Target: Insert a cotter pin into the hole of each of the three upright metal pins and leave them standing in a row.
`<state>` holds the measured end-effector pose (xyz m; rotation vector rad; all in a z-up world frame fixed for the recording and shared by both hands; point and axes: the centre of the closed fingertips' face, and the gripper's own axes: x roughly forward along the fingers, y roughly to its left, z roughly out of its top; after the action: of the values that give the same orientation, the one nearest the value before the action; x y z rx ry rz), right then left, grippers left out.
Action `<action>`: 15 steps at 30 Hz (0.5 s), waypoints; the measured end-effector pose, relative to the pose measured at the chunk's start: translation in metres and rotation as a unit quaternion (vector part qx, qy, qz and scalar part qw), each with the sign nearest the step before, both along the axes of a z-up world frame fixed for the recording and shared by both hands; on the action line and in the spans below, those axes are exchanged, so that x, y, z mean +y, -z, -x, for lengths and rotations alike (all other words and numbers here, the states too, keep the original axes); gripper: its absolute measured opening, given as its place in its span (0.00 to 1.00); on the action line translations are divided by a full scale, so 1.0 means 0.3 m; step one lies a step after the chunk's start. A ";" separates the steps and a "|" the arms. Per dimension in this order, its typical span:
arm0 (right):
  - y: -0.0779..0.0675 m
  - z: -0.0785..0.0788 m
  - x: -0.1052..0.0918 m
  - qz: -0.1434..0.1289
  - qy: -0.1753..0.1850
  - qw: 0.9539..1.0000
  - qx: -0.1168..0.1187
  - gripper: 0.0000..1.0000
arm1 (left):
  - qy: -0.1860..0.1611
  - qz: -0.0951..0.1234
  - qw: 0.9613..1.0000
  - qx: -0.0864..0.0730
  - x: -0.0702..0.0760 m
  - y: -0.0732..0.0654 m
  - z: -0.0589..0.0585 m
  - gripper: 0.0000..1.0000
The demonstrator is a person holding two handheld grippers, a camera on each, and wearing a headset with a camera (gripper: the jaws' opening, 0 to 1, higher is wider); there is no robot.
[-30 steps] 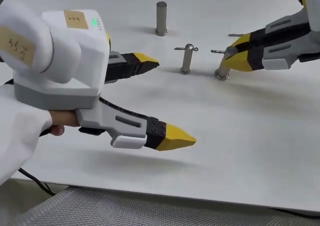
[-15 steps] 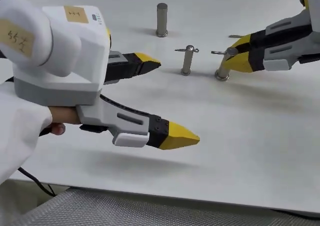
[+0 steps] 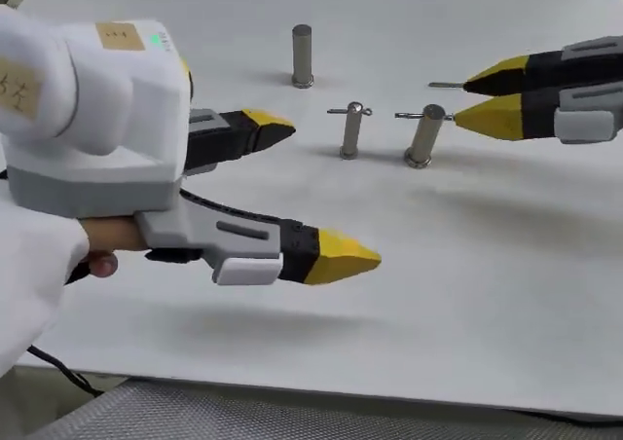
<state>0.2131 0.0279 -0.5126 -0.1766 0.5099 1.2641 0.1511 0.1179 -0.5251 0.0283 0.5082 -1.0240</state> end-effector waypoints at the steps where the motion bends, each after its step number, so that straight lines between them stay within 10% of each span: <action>1: -0.005 0.012 -0.018 -0.001 0.008 1.000 -0.003 0.24 | -0.007 0.001 1.000 0.000 0.005 -0.002 -0.004 0.81; 15: 0.002 0.111 -0.214 -0.002 0.097 0.995 0.014 0.28 | -0.038 -0.011 0.999 -0.008 0.062 0.008 -0.022 0.80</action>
<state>0.1797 -0.0364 -0.5132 -0.1034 0.5349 1.0800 0.1576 0.1364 -0.5276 0.0369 0.5034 -0.9437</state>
